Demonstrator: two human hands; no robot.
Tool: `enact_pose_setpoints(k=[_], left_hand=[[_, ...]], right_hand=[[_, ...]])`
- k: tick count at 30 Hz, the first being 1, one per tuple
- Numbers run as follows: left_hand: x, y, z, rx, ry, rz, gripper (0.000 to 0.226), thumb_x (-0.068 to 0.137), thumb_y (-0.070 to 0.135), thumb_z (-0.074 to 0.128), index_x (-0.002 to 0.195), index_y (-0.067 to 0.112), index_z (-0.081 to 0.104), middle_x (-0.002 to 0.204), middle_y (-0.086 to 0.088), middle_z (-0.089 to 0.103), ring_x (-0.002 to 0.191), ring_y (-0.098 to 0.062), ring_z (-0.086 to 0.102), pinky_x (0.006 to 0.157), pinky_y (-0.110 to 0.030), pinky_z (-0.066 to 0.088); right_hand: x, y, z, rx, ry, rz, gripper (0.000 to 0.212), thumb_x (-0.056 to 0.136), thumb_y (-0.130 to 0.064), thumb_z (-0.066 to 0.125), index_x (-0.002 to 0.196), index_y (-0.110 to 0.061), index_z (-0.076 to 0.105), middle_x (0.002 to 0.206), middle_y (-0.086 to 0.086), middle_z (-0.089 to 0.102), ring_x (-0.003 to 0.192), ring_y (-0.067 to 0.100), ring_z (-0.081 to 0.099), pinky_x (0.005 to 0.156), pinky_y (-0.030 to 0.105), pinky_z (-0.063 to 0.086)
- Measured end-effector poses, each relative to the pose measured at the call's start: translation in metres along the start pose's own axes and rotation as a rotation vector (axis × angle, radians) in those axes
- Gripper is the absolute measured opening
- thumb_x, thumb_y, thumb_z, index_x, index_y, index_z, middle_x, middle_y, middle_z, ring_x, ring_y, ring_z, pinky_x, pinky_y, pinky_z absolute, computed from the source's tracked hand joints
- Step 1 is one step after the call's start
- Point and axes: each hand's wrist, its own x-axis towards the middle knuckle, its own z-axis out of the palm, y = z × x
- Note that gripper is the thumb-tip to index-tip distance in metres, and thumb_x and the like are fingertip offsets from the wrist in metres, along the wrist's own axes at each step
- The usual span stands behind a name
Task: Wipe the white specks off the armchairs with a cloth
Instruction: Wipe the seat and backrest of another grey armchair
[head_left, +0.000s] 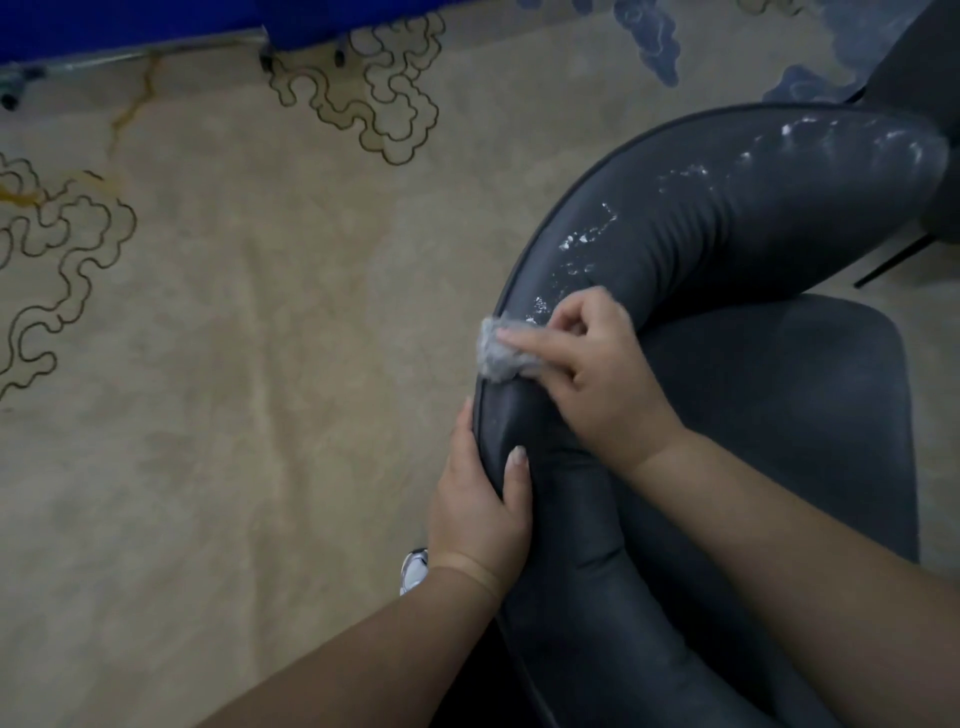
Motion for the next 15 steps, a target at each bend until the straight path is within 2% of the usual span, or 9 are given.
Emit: enact_pose_setpoints(k=[2,4,7,9,11,13,15], left_hand=[[-0.001,0.001,0.000,0.007,0.009,0.002,0.078,0.081,0.059,0.037,0.148,0.022,0.031,0.141,0.009,0.047,0.121,-0.004,0.043,0.092,-0.004,0.028],[0.000,0.001,0.000,0.007,0.011,-0.002,0.077,0.081,0.059,0.037,0.148,0.022,0.030,0.138,0.012,0.046,0.121,-0.002,0.041,0.090,0.005,0.023],[0.001,0.000,0.000,0.009,0.016,-0.006,0.077,0.082,0.058,0.038,0.149,0.021,0.030,0.133,0.017,0.044,0.120,-0.001,0.041,0.087,0.009,0.019],[0.001,0.000,0.000,-0.003,0.019,-0.013,0.077,0.081,0.058,0.039,0.149,0.022,0.030,0.130,0.023,0.040,0.120,0.000,0.040,0.086,0.010,0.019],[0.000,-0.001,0.000,-0.019,0.026,-0.022,0.076,0.081,0.059,0.039,0.148,0.025,0.030,0.129,0.027,0.039,0.121,0.003,0.040,0.086,0.009,0.019],[-0.001,-0.001,0.000,-0.030,0.035,-0.018,0.076,0.081,0.060,0.039,0.148,0.027,0.030,0.127,0.032,0.039,0.119,0.005,0.040,0.086,0.009,0.021],[-0.001,0.000,0.001,-0.035,0.036,-0.019,0.075,0.081,0.058,0.040,0.148,0.027,0.031,0.124,0.033,0.040,0.117,0.006,0.042,0.086,0.009,0.021]], right_hand=[[0.006,0.004,0.000,0.041,0.066,0.094,0.036,0.079,-0.005,0.073,0.112,-0.019,0.071,0.096,0.014,0.046,0.092,0.034,0.049,0.090,0.041,0.045],[-0.003,0.002,0.001,0.063,0.065,0.102,0.039,0.077,-0.004,0.074,0.112,-0.018,0.070,0.097,0.013,0.045,0.092,0.032,0.049,0.091,0.038,0.045],[-0.020,-0.002,-0.001,0.068,0.018,0.028,0.036,0.075,-0.004,0.076,0.108,-0.019,0.073,0.095,0.013,0.048,0.086,0.030,0.049,0.084,0.042,0.047],[-0.021,-0.003,-0.003,0.024,-0.051,-0.063,0.032,0.075,-0.007,0.075,0.104,-0.020,0.075,0.092,0.014,0.051,0.082,0.031,0.050,0.077,0.046,0.048],[-0.010,0.000,-0.005,-0.026,-0.123,-0.132,0.031,0.077,-0.008,0.073,0.104,-0.022,0.075,0.092,0.015,0.052,0.083,0.034,0.051,0.075,0.050,0.047],[0.008,0.010,-0.009,-0.034,-0.073,-0.089,0.033,0.078,-0.007,0.073,0.107,-0.022,0.074,0.095,0.016,0.051,0.086,0.034,0.050,0.079,0.049,0.046],[0.016,0.019,-0.011,-0.004,0.034,0.018,0.037,0.077,-0.005,0.074,0.111,-0.020,0.072,0.097,0.014,0.047,0.089,0.032,0.049,0.086,0.043,0.046]])
